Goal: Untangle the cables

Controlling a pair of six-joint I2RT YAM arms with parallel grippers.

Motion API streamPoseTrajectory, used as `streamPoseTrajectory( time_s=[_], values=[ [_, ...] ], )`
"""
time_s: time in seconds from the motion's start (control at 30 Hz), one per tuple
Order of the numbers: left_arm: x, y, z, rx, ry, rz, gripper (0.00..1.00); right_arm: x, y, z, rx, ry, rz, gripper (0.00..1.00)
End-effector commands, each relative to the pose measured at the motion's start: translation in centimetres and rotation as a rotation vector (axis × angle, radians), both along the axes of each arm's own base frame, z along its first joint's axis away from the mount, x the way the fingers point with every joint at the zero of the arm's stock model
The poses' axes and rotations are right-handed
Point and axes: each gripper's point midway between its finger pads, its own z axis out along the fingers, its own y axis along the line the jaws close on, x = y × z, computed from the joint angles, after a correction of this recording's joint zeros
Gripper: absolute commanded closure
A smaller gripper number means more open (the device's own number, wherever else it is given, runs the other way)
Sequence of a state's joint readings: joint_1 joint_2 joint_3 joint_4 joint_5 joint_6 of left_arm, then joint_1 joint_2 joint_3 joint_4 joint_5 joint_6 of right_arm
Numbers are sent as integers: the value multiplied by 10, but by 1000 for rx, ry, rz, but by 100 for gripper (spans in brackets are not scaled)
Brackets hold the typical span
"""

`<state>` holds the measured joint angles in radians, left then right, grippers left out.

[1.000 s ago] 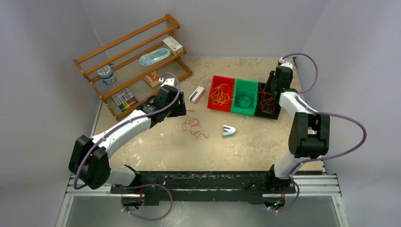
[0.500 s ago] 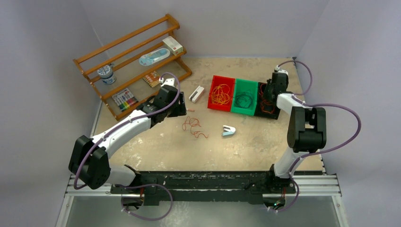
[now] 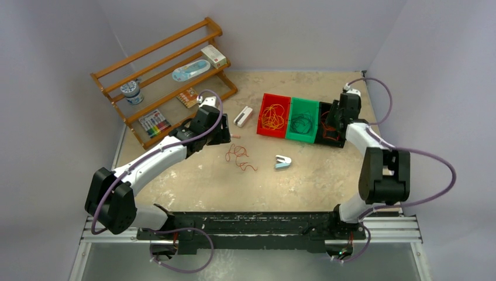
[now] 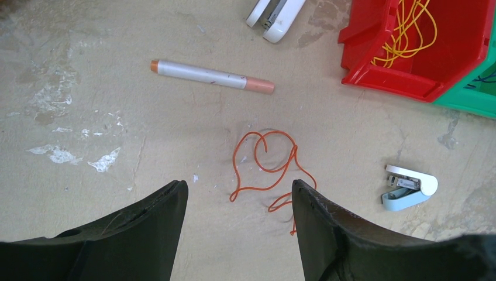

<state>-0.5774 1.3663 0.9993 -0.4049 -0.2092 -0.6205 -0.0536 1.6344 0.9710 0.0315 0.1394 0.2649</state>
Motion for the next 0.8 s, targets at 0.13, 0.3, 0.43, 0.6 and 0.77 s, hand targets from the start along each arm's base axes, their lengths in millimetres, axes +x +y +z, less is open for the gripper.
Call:
streamPoseTrajectory(
  time_s=[0.13, 0.3, 0.43, 0.6, 0.77],
  values=[
    [4, 2, 5, -10, -41, 15, 34, 4, -15, 127, -72, -315, -48, 57],
    [4, -1, 2, -8, -33, 0, 33, -10, -12, 151, -73, -415, -42, 56],
    [3, -3, -3, -5, -20, -19, 33, -14, 6, 166, -87, -481, 105, 55],
    [-1, -7, -18, -9, 14, -43, 33, -18, 64, 175, 53, -532, 407, 54],
    [-7, -18, -38, -11, 54, -80, 33, -27, 115, 172, 179, -552, 518, 54]
  ],
)
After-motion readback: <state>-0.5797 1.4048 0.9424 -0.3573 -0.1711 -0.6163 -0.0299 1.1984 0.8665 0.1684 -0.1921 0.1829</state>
